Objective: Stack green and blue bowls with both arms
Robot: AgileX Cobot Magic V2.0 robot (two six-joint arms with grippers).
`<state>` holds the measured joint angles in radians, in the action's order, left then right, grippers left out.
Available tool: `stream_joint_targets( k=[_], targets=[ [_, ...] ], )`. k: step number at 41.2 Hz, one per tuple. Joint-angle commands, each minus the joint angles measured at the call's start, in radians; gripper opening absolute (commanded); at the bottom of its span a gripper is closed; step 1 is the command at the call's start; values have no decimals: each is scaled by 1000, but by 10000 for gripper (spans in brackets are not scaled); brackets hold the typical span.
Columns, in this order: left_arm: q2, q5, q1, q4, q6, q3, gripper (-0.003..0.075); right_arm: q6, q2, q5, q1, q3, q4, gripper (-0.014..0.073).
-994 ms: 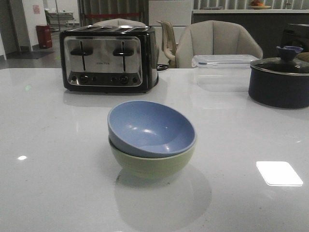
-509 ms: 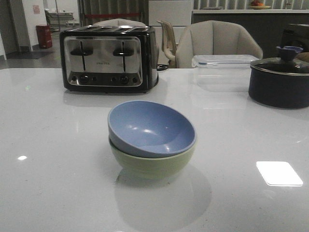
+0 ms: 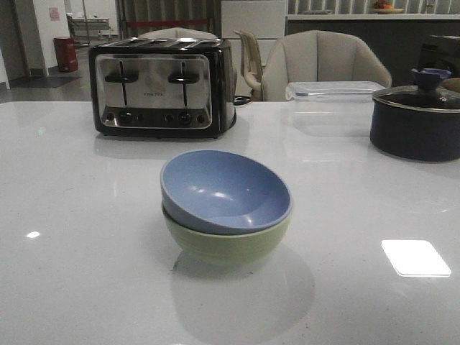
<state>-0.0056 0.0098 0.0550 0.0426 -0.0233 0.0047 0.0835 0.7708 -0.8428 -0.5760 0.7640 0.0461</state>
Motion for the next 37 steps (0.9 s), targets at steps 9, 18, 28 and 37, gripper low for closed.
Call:
stream_joint_targets(
  k=[9, 18, 28, 37],
  targets=[
    [-18, -94, 2, -8, -10, 7, 98, 0, -7, 60, 8, 27, -8, 39],
    [-16, -94, 2, -8, -10, 7, 98, 1, -169, 175, 136, -78, -30, 39],
    [-16, -94, 2, -8, -10, 7, 98, 1, -573, 452, 479, -401, -46, 39],
    [-16, -94, 2, -8, -10, 7, 98, 0, -792, 618, 575, -630, -46, 39]
  ],
)
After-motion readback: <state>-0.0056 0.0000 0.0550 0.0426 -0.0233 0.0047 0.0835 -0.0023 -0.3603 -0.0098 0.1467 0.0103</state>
